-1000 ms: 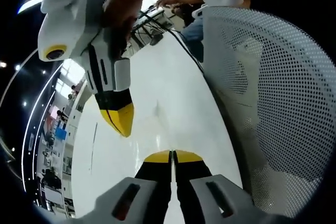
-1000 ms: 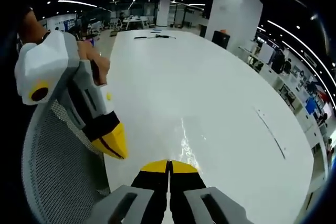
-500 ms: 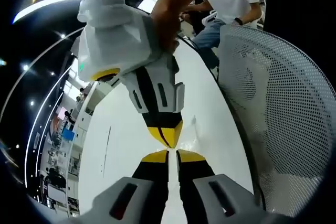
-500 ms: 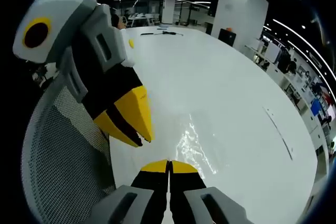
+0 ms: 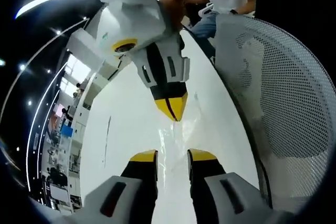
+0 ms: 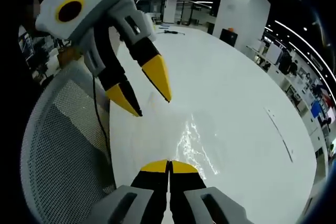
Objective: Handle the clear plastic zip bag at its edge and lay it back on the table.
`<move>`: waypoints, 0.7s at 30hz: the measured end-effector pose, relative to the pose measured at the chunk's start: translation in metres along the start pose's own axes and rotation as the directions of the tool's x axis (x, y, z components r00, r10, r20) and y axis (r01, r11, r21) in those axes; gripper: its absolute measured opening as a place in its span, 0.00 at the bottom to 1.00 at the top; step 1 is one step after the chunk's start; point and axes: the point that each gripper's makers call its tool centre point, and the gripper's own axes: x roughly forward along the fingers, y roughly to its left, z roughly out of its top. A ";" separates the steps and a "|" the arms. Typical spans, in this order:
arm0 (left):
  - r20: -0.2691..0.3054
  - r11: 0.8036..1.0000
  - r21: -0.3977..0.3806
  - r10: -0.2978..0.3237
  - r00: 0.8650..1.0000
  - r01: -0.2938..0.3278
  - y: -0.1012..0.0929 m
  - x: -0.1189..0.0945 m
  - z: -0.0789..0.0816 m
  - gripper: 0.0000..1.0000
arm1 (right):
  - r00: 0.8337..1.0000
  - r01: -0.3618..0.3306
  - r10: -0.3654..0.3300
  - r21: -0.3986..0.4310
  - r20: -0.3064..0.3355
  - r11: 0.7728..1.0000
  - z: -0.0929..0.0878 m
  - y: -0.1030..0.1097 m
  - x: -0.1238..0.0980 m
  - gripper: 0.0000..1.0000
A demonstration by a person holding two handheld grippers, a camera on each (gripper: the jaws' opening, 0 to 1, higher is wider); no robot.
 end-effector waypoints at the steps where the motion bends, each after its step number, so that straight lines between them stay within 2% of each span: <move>1: -0.005 1.000 0.001 -0.007 1.000 0.007 -0.001 0.001 -0.002 0.20 | 1.000 0.000 0.000 0.000 0.000 1.000 0.001 0.001 0.000 0.00; 4: -0.038 0.998 0.052 -0.022 0.999 0.024 -0.003 0.005 -0.008 0.20 | 1.000 0.000 0.000 -0.005 -0.003 1.000 0.001 0.001 0.001 0.00; 9: -0.067 0.996 0.075 -0.046 0.997 0.051 -0.007 0.010 -0.014 0.18 | 1.000 0.001 -0.001 0.000 0.000 1.000 0.002 0.001 0.001 0.00; 15: -0.097 0.991 0.113 -0.061 0.993 0.071 -0.012 0.015 -0.020 0.09 | 1.000 -0.002 0.002 0.005 0.005 1.000 0.004 0.002 0.002 0.00; 19: -0.110 0.989 0.134 -0.052 0.993 0.067 -0.013 0.016 -0.022 0.01 | 1.000 -0.004 0.004 0.003 0.011 1.000 0.005 0.002 0.003 0.00; 21: -0.110 0.989 0.135 -0.051 0.993 0.066 -0.014 0.016 -0.022 0.00 | 1.000 -0.002 0.002 0.001 0.011 1.000 0.006 0.003 0.002 0.00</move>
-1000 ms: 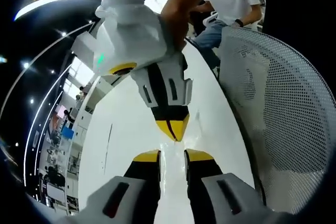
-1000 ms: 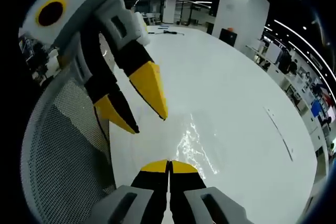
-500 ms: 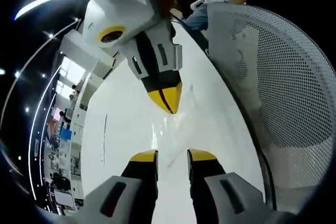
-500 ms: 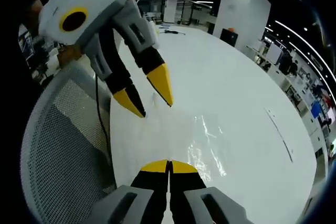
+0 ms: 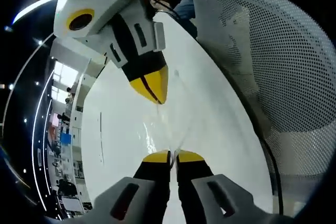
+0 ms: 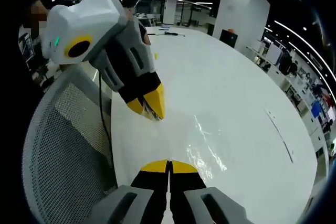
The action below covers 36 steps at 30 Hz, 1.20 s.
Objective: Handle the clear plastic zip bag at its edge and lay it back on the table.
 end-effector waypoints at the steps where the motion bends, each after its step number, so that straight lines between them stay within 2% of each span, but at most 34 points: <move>1: 0.000 1.000 -0.001 0.000 1.000 0.000 0.000 0.000 0.000 0.00 | 1.000 0.001 -0.001 -0.002 0.000 1.000 0.000 0.000 0.000 0.00; 4: 0.001 1.000 0.005 0.008 1.000 -0.008 -0.001 -0.001 0.000 0.00 | 1.000 0.001 -0.001 -0.003 0.003 1.000 0.000 0.002 -0.001 0.00; 9: -0.004 0.999 -0.031 0.013 1.000 -0.013 -0.007 -0.001 -0.004 0.03 | 1.000 0.010 -0.010 -0.007 -0.004 1.000 -0.005 0.002 0.003 0.00; 13: 0.032 0.985 -0.170 0.049 0.998 -0.042 -0.009 -0.007 -0.005 0.13 | 0.999 0.044 -0.045 -0.030 -0.031 0.999 -0.011 -0.001 0.005 0.00; 17: 0.050 0.960 -0.274 0.077 0.996 -0.061 -0.011 -0.015 -0.008 0.16 | 0.997 0.065 -0.067 -0.043 -0.042 0.997 -0.013 -0.005 0.010 0.00; 20: 0.066 0.920 -0.383 0.112 0.992 -0.078 -0.011 -0.022 -0.011 0.21 | 0.995 0.084 -0.087 -0.059 -0.045 0.995 -0.013 -0.006 0.012 0.00; 22: 0.094 0.848 -0.525 0.148 0.984 -0.078 -0.011 -0.028 -0.014 0.24 | 0.993 0.102 -0.106 -0.071 -0.044 0.992 -0.016 -0.009 0.018 0.00; 25: 0.107 0.752 -0.654 0.199 0.974 -0.082 -0.010 -0.036 -0.021 0.29 | 0.991 0.125 -0.129 -0.086 -0.039 0.988 -0.016 -0.010 0.023 0.00; 26: 0.105 0.728 -0.680 0.208 0.972 -0.083 -0.010 -0.037 -0.023 0.30 | 0.990 0.131 -0.135 -0.091 -0.038 0.987 -0.016 -0.009 0.024 0.00; 27: 0.102 0.695 -0.714 0.228 0.968 -0.089 -0.010 -0.040 -0.027 0.31 | 0.989 0.140 -0.144 -0.098 -0.036 0.985 -0.015 -0.009 0.024 0.00; 29: 0.094 0.652 -0.751 0.254 0.963 -0.099 -0.012 -0.045 -0.032 0.33 | 0.987 0.149 -0.154 -0.113 -0.037 0.982 -0.016 -0.008 0.026 0.00; 30: 0.092 0.645 -0.758 0.258 0.962 -0.100 -0.012 -0.046 -0.033 0.34 | 0.986 0.157 -0.162 -0.120 -0.035 0.980 -0.017 -0.009 0.029 0.00; 34: 0.075 0.581 -0.807 0.281 0.957 -0.107 -0.021 -0.053 -0.039 0.38 | 0.986 0.146 -0.156 -0.150 -0.056 0.978 -0.025 -0.002 0.042 0.00; 36: 0.075 0.559 -0.821 0.301 0.951 -0.112 -0.024 -0.056 -0.039 0.42 | 0.987 0.132 -0.144 -0.164 -0.067 0.978 -0.027 0.005 0.047 0.00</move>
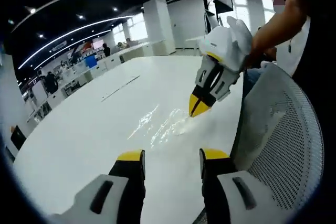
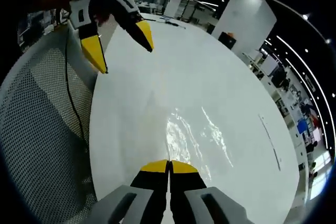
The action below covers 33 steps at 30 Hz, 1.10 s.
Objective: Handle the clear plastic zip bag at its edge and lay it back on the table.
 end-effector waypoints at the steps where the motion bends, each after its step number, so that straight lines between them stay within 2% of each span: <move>1: -0.001 1.000 -0.007 0.003 1.000 -0.003 -0.001 -0.001 -0.002 0.43 | 1.000 0.004 -0.004 -0.006 -0.008 1.000 -0.002 0.001 0.003 0.00; 7: -0.004 1.000 -0.019 0.025 1.000 -0.025 -0.007 -0.002 -0.011 0.44 | 0.998 0.046 -0.046 -0.014 -0.042 0.999 -0.010 0.002 0.019 0.00; 12: -0.008 0.999 -0.032 0.023 1.000 -0.023 -0.010 0.001 -0.013 0.44 | 0.997 0.075 -0.075 -0.004 -0.032 0.997 -0.011 -0.005 0.025 0.00; 16: -0.007 0.999 -0.037 0.015 1.000 -0.016 -0.013 0.005 -0.014 0.44 | 0.996 0.085 -0.086 -0.034 -0.032 0.996 -0.013 -0.008 0.031 0.00; 18: -0.017 1.000 -0.029 0.010 1.000 -0.010 -0.015 0.008 -0.016 0.45 | 0.995 0.096 -0.097 -0.030 -0.029 0.995 -0.014 -0.010 0.031 0.06; 20: -0.022 1.000 -0.021 0.005 1.000 -0.006 -0.017 0.011 -0.017 0.45 | 0.995 0.098 -0.098 0.016 0.013 0.995 -0.010 -0.011 0.030 0.08; 21: -0.026 1.000 -0.021 0.002 1.000 -0.003 -0.018 0.013 -0.017 0.45 | 0.996 0.070 -0.073 0.055 0.044 0.996 -0.006 -0.007 0.027 0.10; 24: -0.023 1.000 -0.027 -0.003 1.000 0.002 -0.020 0.018 -0.017 0.46 | 0.998 0.058 -0.059 0.052 0.026 0.997 -0.010 -0.005 0.017 0.21; 26: -0.008 0.999 -0.032 -0.010 1.000 0.010 -0.022 0.020 -0.014 0.47 | 0.996 0.053 -0.058 0.075 0.061 0.996 -0.007 -0.005 0.011 0.27; 29: -0.002 0.999 -0.028 -0.017 1.000 0.017 -0.024 0.023 -0.014 0.50 | 0.995 0.052 -0.064 0.139 0.082 0.989 -0.010 -0.005 -0.006 0.37; 31: -0.001 0.999 -0.028 -0.022 1.000 0.022 -0.023 0.024 -0.014 0.51 | 0.992 0.054 -0.075 0.195 0.100 0.979 -0.014 -0.006 -0.009 0.45; 33: 0.011 0.999 -0.036 -0.023 1.000 0.023 -0.021 0.025 -0.012 0.52 | 0.987 0.077 -0.110 0.252 0.120 0.965 -0.020 -0.011 -0.016 0.51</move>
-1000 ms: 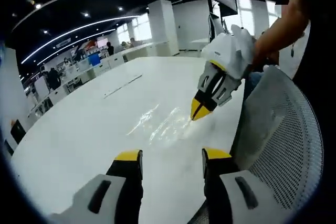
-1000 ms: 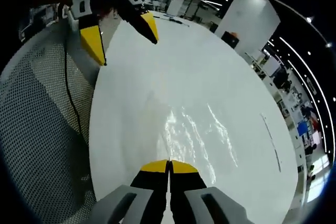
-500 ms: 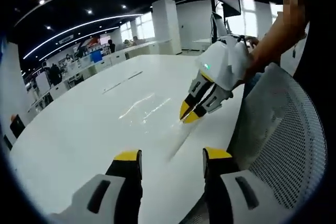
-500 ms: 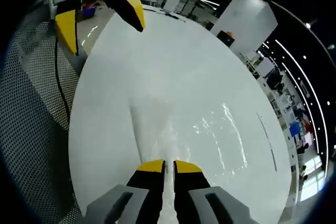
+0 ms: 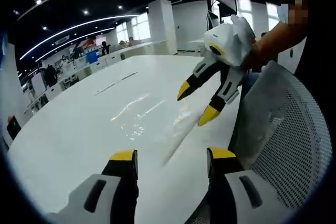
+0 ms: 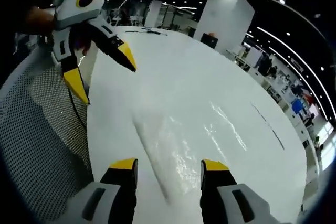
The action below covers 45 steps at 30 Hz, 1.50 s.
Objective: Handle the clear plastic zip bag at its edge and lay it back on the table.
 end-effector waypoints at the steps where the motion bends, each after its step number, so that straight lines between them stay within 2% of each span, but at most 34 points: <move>1: 0.005 1.000 -0.004 0.003 1.000 -0.003 0.002 0.000 0.001 0.53 | 1.000 0.010 -0.010 0.021 0.010 1.000 -0.002 -0.002 -0.003 0.53; 5: 0.025 1.000 0.000 0.019 1.000 -0.019 0.010 0.003 0.005 0.59 | 0.995 0.081 -0.089 0.125 0.054 0.989 -0.015 -0.017 -0.017 0.69; 8: 0.080 1.000 -0.024 0.011 0.997 -0.009 0.011 0.004 0.015 0.67 | 0.992 0.114 -0.123 0.185 0.040 0.976 -0.025 -0.022 -0.030 0.86; 9: 0.078 0.999 -0.031 0.017 0.997 -0.014 0.013 0.005 0.016 0.67 | 0.990 0.127 -0.136 0.200 0.031 0.971 -0.031 -0.025 -0.035 0.90; 13: 0.087 0.999 -0.043 0.037 0.996 -0.033 0.015 0.008 0.018 0.70 | 0.991 0.129 -0.136 0.236 0.015 0.963 -0.042 -0.026 -0.048 0.96; 15: 0.086 0.999 -0.033 0.038 0.996 -0.035 0.014 0.010 0.017 0.75 | 0.987 0.138 -0.153 0.241 0.045 0.961 -0.037 -0.030 -0.052 1.00; 16: 0.084 0.999 -0.021 0.037 0.996 -0.035 0.013 0.011 0.017 0.77 | 0.982 0.155 -0.176 0.234 0.074 0.960 -0.034 -0.033 -0.055 1.00; 19: 0.067 1.000 -0.006 0.024 0.997 -0.024 0.011 0.013 0.013 0.82 | 0.984 0.132 -0.161 0.306 0.072 0.943 -0.035 -0.023 -0.063 1.00; 21: 0.075 1.000 -0.007 0.004 0.997 -0.004 0.008 0.015 0.012 0.88 | 0.986 0.130 -0.156 0.302 0.062 0.944 -0.035 -0.022 -0.062 1.00; 22: 0.087 0.999 -0.040 -0.016 0.996 0.020 0.005 0.017 0.012 0.91 | 0.987 0.132 -0.152 0.279 0.051 0.951 -0.034 -0.020 -0.062 1.00; 26: 0.058 1.000 -0.013 -0.005 0.998 0.006 0.007 0.019 0.007 0.94 | 0.988 0.121 -0.140 0.259 0.057 0.958 -0.033 -0.016 -0.060 1.00; 29: 0.060 1.000 -0.010 -0.010 0.998 0.010 0.005 0.019 0.008 0.99 | 0.988 0.122 -0.142 0.261 0.061 0.958 -0.033 -0.019 -0.059 1.00; 38: 0.019 0.999 -0.009 -0.042 0.999 0.043 -0.004 0.022 0.001 0.99 | 0.989 0.124 -0.141 0.268 0.045 0.955 -0.037 -0.019 -0.058 1.00; 45: 0.010 0.999 0.002 -0.048 0.999 0.048 -0.005 0.022 -0.001 0.99 | 0.988 0.130 -0.149 0.275 0.048 0.953 -0.036 -0.020 -0.060 1.00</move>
